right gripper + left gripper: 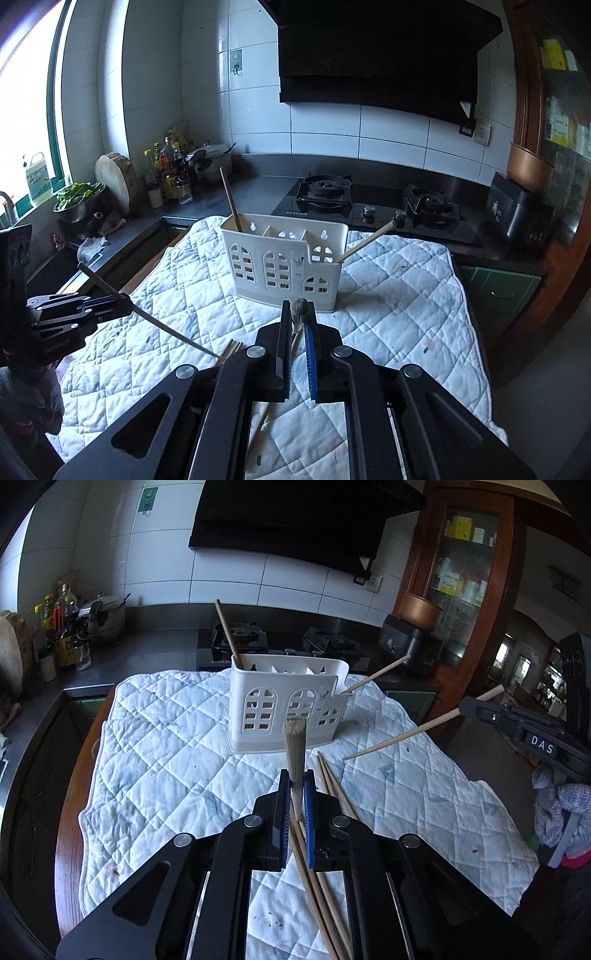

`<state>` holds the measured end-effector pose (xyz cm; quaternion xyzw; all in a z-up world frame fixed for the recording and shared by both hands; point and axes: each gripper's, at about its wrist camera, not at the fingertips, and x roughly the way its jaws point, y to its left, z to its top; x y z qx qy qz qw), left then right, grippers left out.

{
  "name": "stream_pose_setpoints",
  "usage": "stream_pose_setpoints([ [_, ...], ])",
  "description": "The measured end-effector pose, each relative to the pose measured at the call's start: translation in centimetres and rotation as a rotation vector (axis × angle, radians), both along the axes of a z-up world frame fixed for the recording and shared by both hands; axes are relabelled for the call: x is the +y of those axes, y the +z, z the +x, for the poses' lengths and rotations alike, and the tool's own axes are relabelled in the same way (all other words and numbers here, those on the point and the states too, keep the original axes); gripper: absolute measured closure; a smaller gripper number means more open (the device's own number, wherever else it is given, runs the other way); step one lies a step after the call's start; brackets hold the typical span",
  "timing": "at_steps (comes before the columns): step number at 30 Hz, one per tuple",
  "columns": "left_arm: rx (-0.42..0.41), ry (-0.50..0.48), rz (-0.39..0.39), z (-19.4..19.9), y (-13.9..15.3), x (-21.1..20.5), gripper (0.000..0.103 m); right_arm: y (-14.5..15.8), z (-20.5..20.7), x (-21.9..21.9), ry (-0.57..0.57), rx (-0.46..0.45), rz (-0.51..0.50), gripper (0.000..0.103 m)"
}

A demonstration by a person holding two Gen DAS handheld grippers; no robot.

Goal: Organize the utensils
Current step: 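Lift both chopsticks over the white holder and open both tools to release them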

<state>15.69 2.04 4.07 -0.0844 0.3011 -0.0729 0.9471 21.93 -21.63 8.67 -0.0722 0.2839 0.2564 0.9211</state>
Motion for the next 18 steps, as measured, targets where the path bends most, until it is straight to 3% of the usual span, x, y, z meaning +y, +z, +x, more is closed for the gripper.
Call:
stream_pose_setpoints([
  [9,-0.036,-0.029,0.025,3.1,4.5,0.0,0.097,5.8,3.7,0.0,-0.007,-0.013,-0.006,0.096],
  [18,-0.182,0.011,0.059,6.6,12.2,0.8,0.097,7.8,8.6,1.4,-0.029,0.008,-0.017,0.096],
])
